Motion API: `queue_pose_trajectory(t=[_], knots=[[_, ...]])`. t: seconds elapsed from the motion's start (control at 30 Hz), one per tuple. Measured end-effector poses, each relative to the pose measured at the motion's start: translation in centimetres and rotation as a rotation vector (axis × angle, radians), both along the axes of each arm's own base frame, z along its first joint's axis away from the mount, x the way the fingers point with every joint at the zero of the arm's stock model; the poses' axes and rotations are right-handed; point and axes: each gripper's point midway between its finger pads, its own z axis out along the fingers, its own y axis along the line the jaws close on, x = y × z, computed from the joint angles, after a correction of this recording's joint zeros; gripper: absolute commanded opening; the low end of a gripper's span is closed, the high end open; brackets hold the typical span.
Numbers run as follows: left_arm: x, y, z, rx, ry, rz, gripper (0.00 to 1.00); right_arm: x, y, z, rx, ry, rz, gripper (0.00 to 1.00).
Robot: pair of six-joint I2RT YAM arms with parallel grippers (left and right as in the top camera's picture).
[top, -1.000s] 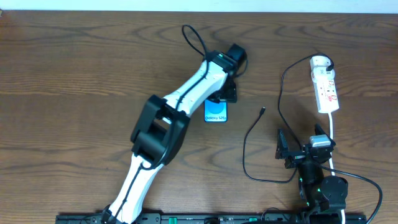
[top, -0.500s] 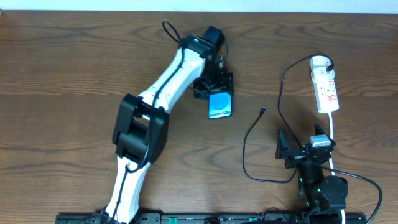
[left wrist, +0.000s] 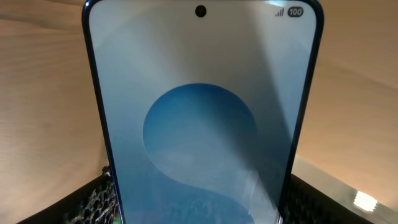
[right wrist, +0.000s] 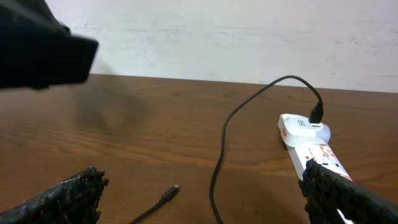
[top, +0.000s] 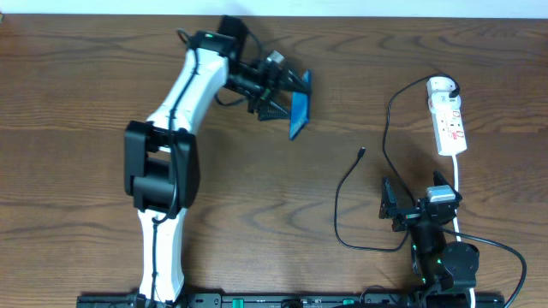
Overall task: Plug charger to phone and switch on socket
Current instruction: 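Lift the smartphone upright with the left gripper and hold it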
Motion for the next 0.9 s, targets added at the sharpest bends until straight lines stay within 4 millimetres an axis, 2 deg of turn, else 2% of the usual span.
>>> queue_pose_trajectory(t=[0.2, 0.37, 0.47, 0.9], knots=[[1.5, 2.6, 3.0, -0.174, 0.058, 0.064, 0.79, 0.0, 0.0, 0.0, 0.0, 0.0, 0.0, 0.99], [2.3, 4.3, 3.8, -0.21, 0.148, 0.119, 0.79, 0.0, 0.0, 0.0, 0.0, 0.0, 0.0, 0.99], [2.6, 4.9, 4.0, -0.21, 0.215, 0.149, 0.71, 0.0, 0.0, 0.0, 0.0, 0.0, 0.0, 0.99], [2.7, 5.2, 4.2, -0.201, 0.372, 0.191, 0.71, 0.0, 0.0, 0.0, 0.0, 0.0, 0.0, 0.99]])
